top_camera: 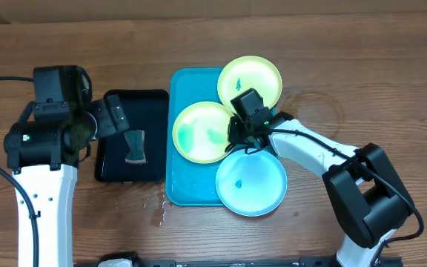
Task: Clean dirty plates on tray and stack at the side
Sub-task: 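Release the sponge and raise the left gripper beside the black tray, then lift the left yellow plate by its rim with the right gripper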
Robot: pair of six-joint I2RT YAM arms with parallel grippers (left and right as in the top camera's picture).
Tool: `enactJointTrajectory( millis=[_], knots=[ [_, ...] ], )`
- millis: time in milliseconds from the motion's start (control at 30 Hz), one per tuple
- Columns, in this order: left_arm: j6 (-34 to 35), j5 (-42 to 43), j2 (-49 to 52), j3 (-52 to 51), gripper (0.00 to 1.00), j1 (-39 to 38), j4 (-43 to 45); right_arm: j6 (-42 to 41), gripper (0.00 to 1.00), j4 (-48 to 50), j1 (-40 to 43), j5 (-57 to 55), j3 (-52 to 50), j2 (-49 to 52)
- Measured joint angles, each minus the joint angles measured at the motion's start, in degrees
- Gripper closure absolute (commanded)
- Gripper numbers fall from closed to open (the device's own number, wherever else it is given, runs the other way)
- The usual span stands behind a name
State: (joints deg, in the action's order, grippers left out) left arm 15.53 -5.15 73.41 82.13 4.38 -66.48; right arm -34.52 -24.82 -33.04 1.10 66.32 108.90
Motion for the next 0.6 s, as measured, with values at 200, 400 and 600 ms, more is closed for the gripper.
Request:
enactJointTrajectory(
  millis=[200,400,600],
  knots=[
    [0.4,0.0,0.0,0.0,0.0,0.0,0.0,0.0,0.96,-4.5,0.0,0.2,3.1,0.0],
    [0.7,0.0,0.0,0.0,0.0,0.0,0.0,0.0,0.96,-8.3,0.0,1.0,7.4,0.0],
    [0.7,0.0,0.0,0.0,0.0,0.0,0.0,0.0,0.96,-11.8,0.0,1.4,10.5,0.0]
  ],
)
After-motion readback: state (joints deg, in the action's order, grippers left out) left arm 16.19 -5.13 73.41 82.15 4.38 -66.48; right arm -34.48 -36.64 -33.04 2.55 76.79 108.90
